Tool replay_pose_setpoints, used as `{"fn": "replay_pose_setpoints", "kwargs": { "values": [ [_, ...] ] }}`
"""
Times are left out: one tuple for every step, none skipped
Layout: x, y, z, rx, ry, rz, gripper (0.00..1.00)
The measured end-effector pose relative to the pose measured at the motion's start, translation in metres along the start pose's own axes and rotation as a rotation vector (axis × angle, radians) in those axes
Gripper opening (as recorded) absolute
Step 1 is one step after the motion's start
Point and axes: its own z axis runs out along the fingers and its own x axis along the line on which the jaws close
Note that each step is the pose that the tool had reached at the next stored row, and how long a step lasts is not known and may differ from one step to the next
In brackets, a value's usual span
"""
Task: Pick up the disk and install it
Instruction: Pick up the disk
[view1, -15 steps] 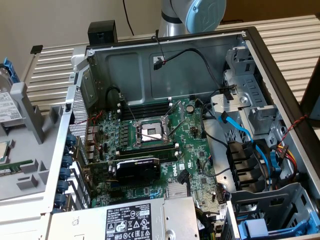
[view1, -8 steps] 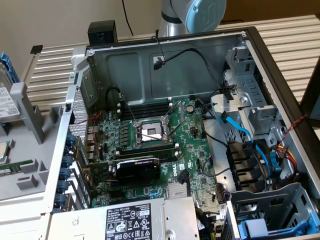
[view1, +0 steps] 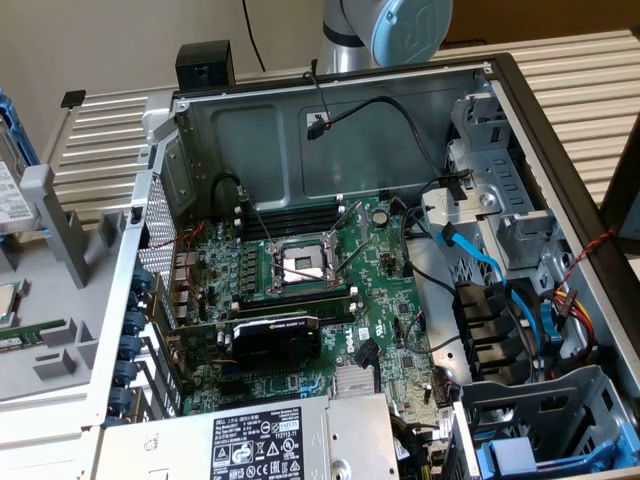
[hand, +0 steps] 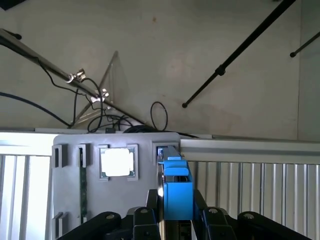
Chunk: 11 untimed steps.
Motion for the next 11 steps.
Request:
{"fn": "replay_pose_setpoints", "kwargs": {
  "values": [
    [0.000,0.0001,-0.0020,0.0000,0.0002,0.000,0.37],
    [0.000,0.0002,-0.0040,0.0000,0.0005,0.000,0.37],
    [0.000,0.0003,-0.0061,0.0000,0.0008,0.000,0.37],
    [-0.001,0.0005,-0.0079,0.0001,0.0010,0.000,0.37],
    [-0.001,0.0006,-0.0098,0.0000,0.0014,0.000,0.37],
    [-0.001,0.0007,-0.0116,0.0000,0.0018,0.000,0.37],
    [-0.001,0.0008,-0.0135,0.0000,0.0022,0.000,0.37],
    [-0.001,0.0009,-0.0154,0.0000,0.0026,0.000,0.37],
    [-0.001,0.0010,-0.0173,0.0000,0.0031,0.000,0.37],
    [-0.002,0.0011,-0.0193,0.0000,0.0037,0.000,0.37],
    [-0.002,0.0013,-0.0214,0.0001,0.0043,0.000,0.37]
  ]
}}
